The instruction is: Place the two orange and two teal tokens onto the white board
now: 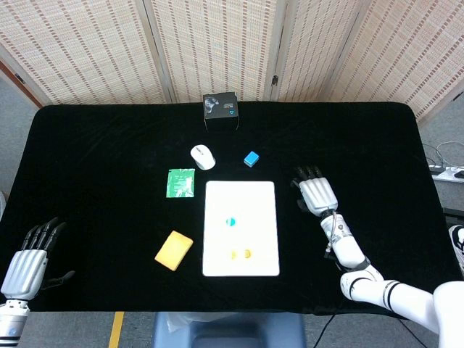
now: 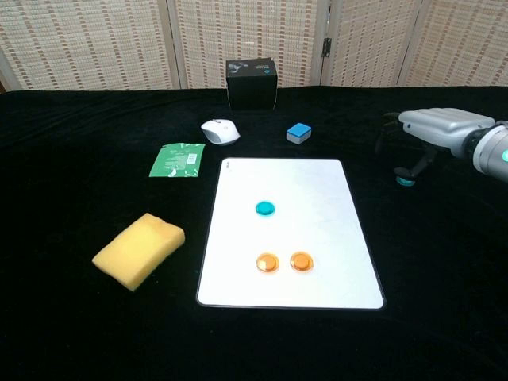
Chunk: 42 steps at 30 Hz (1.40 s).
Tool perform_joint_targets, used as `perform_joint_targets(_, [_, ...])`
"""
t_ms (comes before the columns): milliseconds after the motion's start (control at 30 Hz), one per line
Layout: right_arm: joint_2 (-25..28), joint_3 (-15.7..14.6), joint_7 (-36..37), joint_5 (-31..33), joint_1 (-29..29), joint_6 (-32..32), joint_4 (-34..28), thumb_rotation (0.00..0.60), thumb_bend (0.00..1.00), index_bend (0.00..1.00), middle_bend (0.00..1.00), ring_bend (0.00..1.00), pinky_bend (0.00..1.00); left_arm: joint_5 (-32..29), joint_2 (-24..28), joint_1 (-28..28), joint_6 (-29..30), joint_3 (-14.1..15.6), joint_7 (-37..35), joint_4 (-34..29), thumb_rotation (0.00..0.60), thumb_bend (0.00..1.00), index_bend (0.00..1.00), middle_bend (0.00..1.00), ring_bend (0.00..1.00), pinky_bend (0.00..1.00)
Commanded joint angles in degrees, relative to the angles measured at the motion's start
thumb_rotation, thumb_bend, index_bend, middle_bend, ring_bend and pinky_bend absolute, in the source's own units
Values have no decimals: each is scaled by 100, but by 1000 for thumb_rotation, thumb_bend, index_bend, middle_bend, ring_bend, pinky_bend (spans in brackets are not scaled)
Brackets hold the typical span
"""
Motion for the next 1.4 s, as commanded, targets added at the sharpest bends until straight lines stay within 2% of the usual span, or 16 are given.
perform_joint_targets(33, [-57,-39,175,-16,-59,-93,240,600,455,356,95,0,0,-4,18,-1,-5,2,23,-28,600,175,12,0,2,0])
perform_joint_targets(367, [-141,-181,534,-244,-241,-127,543,600,456,383,101,0,0,-23,-8,-13,-43,9,58,-46,600,175,12,0,2,0])
perform_joint_targets(933, [-415,-60,673,-316,-144,-365,1055,600,456,387,105,0,0,-70,12,-8,-61,7,68,-45,600,175,12,0,2,0])
perform_joint_targets(1167, [-507,-44,667,-318,-126,-439,1200,600,455,431,119,0,0,-81,-5,-32,-105,5,94,-43,600,175,12,0,2,0])
perform_joint_targets(1400, [-600,7,674,-319,-110,-446,1364,600,455,528,153,0,0,-89,-24,-50,-136,4,114,-38,600,175,12,0,2,0])
